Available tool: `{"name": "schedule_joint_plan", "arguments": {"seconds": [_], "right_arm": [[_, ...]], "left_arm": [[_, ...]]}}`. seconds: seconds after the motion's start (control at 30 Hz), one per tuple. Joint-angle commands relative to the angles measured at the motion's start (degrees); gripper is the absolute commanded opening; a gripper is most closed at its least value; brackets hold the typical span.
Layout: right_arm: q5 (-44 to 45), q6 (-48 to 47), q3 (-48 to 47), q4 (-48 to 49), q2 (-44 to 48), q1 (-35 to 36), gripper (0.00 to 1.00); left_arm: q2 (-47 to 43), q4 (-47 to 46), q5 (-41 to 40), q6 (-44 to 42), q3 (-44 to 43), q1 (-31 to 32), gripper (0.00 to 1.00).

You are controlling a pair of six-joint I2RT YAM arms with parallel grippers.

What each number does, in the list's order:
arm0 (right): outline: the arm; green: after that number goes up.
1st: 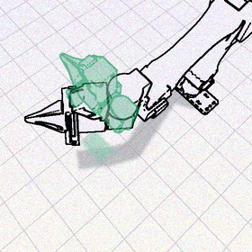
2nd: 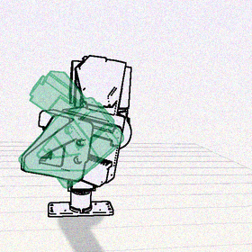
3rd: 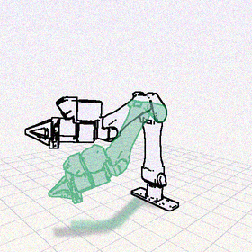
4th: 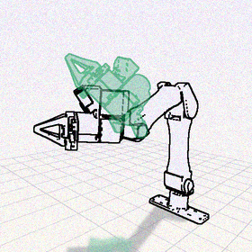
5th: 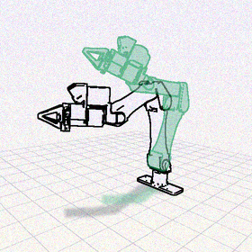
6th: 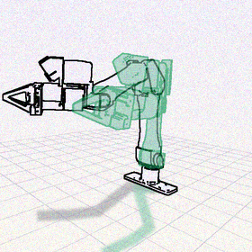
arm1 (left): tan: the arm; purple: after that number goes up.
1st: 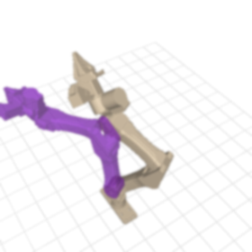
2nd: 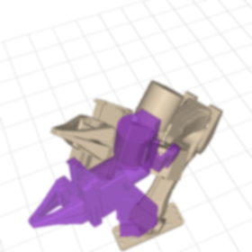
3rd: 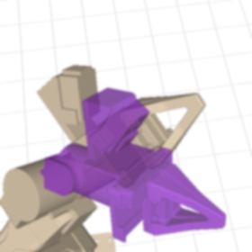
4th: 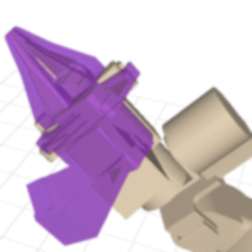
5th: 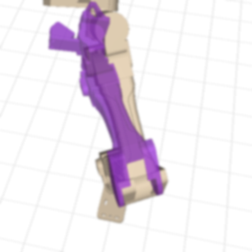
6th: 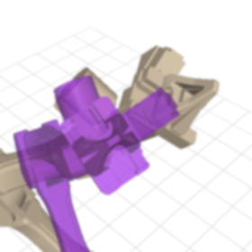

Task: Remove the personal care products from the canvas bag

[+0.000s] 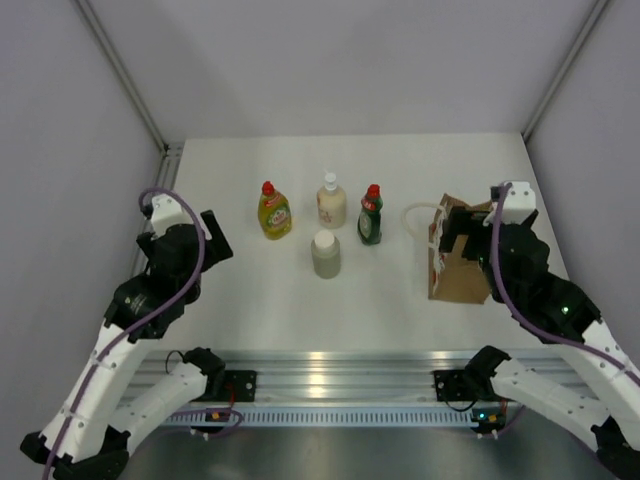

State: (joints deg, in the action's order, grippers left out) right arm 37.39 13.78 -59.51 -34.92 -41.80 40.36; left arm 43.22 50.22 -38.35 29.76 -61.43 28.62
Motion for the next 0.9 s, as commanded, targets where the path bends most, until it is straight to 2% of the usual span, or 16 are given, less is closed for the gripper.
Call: {"name": "schedule_joint_plan", "arguments": {"seconds": [0.0, 0.37, 0.6, 0.87], "right_arm": [[4.8, 0.7, -1.8, -10.2, 3.8, -0.8, 0.99], [5.4, 2.8, -2.6, -19.6, 11.0, -0.8, 1.0], [5.0, 3.4, -1.8, -21.1, 15.2, -0.8, 0.99], [4.8, 4.4, 0.6, -21.2, 15.3, -0.8, 0.99]], "left_arm": [[-4.1, 3.6, -3.1, -1.5, -2.5, -0.2, 0.98], [-8.0, 12.3, -2.8, -1.5, -7.2, -0.2, 0.98], [-9.6, 12.4, 0.1, -1.4, -5.5, -0.2, 0.98], [-9.6, 12.2, 3.2, -0.5, -3.9, -0.2, 0.98]]}}
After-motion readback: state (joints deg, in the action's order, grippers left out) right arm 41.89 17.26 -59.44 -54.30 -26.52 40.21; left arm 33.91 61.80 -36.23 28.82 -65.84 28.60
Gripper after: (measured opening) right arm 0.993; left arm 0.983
